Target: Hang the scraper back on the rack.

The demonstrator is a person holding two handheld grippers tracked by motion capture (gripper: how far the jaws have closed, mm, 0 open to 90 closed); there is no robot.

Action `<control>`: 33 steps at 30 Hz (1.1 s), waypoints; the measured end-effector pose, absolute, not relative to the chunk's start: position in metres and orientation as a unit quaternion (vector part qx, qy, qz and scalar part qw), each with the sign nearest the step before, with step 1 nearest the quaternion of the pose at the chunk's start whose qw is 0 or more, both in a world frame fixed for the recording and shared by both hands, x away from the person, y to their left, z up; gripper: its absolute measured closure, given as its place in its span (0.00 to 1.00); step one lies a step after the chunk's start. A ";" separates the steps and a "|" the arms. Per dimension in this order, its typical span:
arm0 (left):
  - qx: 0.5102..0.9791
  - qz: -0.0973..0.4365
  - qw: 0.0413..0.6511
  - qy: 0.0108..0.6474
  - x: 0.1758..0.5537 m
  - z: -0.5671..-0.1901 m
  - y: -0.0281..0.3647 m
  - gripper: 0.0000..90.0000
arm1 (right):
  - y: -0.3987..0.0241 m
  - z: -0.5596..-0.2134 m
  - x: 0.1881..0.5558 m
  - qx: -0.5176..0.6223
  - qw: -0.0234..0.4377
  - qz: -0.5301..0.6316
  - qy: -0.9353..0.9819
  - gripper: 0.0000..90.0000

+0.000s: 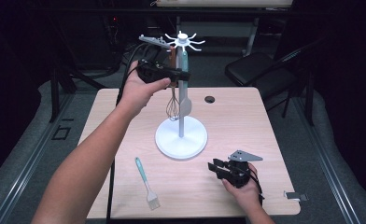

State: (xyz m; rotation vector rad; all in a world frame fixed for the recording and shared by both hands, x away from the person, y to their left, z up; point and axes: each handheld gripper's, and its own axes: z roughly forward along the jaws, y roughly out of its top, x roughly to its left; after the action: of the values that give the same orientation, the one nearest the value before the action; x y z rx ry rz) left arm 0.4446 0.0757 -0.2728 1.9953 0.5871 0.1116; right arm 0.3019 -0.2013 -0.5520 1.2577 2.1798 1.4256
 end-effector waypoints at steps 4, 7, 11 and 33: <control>0.826 0.052 0.501 0.251 0.443 -0.272 0.074 0.92 | -0.201 -0.552 0.302 0.430 0.125 0.486 0.751 0.74; 0.825 0.061 0.498 0.258 0.443 -0.272 0.074 0.92 | -0.200 -0.552 0.302 0.429 0.125 0.487 0.751 0.74; 0.823 0.071 0.498 0.264 0.441 -0.272 0.073 0.91 | -0.200 -0.552 0.301 0.427 0.126 0.487 0.751 0.73; 0.832 0.088 0.481 0.262 0.410 -0.294 0.087 0.67 | -0.200 -0.551 0.302 0.429 0.128 0.489 0.748 0.72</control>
State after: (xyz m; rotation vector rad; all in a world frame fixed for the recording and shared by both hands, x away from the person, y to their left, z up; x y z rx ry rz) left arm 0.4099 0.0868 -0.2937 2.0283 0.6390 0.2153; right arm 0.3018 -0.2003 -0.5509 1.2477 2.1772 1.4232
